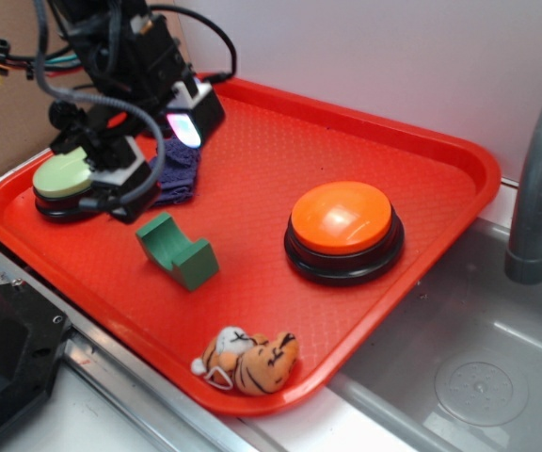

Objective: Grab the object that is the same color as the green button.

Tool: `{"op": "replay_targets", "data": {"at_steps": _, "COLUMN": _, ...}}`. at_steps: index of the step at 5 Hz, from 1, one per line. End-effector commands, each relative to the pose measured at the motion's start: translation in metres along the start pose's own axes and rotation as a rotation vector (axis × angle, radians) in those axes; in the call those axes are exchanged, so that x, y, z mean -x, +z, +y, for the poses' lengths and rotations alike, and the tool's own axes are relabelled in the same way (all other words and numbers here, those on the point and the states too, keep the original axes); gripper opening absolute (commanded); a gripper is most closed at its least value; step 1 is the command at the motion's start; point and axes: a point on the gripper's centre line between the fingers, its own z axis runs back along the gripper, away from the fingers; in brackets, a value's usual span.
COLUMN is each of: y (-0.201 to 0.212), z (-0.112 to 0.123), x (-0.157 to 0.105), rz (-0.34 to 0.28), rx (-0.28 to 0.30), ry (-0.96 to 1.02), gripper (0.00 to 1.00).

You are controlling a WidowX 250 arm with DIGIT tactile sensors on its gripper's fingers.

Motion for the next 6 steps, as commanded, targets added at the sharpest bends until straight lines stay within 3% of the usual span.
{"op": "replay_targets", "data": {"at_steps": 1, "y": -0.045, "z": -0.017, "x": -0.007, "rz": 0.021, "rx": 0.172, "ry": -0.199, "gripper": 1.00}}
{"op": "replay_targets", "data": {"at_steps": 2, "y": -0.061, "z": -0.024, "x": -0.005, "rz": 0.034, "rx": 0.192, "ry": -0.194, "gripper": 1.00}}
{"op": "replay_targets", "data": {"at_steps": 4, "y": -0.067, "z": -0.030, "x": 0.003, "rz": 0.005, "rx": 0.215, "ry": -0.181, "gripper": 1.00}}
{"op": "replay_targets", "data": {"at_steps": 5, "y": -0.067, "z": -0.028, "x": 0.009, "rz": -0.016, "rx": 0.221, "ry": -0.158, "gripper": 0.91}}
{"op": "replay_targets", "data": {"at_steps": 6, "y": -0.067, "z": -0.025, "x": 0.014, "rz": -0.014, "rx": 0.231, "ry": -0.149, "gripper": 0.00}}
